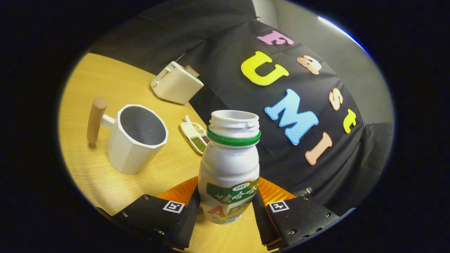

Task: Take the bottle from table, then pour the juice into the cup, finally place the bottle on the coaster

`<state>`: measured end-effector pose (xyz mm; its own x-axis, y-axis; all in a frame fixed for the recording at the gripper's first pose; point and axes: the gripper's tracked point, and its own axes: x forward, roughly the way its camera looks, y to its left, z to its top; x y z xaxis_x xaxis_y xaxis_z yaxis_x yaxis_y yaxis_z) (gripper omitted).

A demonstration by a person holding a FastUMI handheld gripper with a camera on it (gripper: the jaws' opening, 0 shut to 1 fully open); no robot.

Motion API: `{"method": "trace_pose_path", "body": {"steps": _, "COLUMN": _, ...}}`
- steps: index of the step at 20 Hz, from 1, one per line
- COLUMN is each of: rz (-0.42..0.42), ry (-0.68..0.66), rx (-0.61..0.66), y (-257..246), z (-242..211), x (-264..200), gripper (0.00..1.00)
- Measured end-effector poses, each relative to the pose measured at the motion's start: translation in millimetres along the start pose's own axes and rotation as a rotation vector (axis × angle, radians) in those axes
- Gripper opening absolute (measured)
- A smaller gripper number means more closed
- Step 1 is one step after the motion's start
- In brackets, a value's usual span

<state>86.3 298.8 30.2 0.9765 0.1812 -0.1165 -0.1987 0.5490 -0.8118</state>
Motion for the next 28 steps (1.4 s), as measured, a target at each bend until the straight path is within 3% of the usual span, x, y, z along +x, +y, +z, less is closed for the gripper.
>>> {"method": "trace_pose_path", "body": {"steps": 3, "rz": -0.026, "ry": -0.004, "rx": -0.103, "y": 0, "z": 5, "x": 1, "gripper": 0.72}}
{"method": "trace_pose_path", "body": {"steps": 28, "rz": -0.083, "ry": 0.0, "rx": -0.482, "y": -8, "z": 22, "x": 20, "gripper": 0.72}}
